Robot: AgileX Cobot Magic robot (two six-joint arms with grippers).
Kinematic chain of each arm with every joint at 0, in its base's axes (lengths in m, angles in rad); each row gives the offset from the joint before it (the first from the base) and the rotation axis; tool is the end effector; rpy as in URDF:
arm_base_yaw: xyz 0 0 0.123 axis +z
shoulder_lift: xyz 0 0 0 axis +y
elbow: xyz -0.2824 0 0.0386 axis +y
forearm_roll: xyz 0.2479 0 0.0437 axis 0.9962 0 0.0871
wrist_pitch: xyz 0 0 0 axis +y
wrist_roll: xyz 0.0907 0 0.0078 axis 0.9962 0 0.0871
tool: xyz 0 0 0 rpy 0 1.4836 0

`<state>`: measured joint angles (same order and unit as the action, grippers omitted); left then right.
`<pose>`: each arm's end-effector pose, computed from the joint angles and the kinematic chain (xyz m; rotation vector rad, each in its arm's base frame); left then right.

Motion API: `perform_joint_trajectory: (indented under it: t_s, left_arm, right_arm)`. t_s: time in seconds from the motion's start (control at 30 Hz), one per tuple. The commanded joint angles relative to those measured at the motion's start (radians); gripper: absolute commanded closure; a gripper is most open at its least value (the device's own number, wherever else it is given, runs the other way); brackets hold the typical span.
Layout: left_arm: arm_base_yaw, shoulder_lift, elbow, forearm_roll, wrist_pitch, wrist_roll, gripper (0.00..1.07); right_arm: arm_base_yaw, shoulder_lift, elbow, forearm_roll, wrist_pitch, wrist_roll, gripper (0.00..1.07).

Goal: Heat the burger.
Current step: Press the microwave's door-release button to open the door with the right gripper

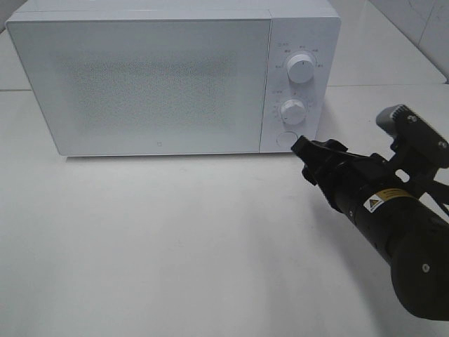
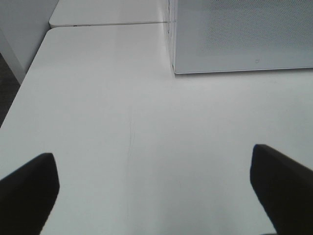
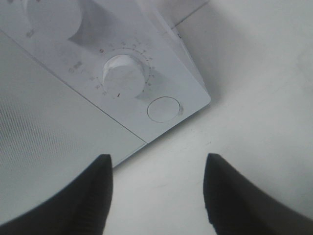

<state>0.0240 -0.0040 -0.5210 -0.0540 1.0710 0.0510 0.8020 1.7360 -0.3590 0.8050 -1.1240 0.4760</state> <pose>-0.0083 -0.0045 0.2822 0.0310 2.0282 -0.0171 0.2099 0.1319 0.1382 0.5597 1.7606 0.5297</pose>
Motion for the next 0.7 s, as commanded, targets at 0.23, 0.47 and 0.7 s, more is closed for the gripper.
perform_joint_trajectory:
  t_s: [0.23,0.47,0.7]
  left_arm:
    - [0.001,-0.018,0.004,0.000,-0.003,-0.001,0.07]
    - [0.001,-0.018,0.004,0.000,-0.003,-0.001,0.07]
    - [0.001,-0.018,0.004,0.000,-0.003,-0.001,0.07]
  right_arm:
    - [0.004,-0.001,-0.007,-0.007,0.011,0.619,0.80]
    - [0.004,-0.001,-0.007,-0.002,0.007,0.799,1.04]
    - [0.004,-0.001,-0.009,0.015,-0.006,0.835,1.07]
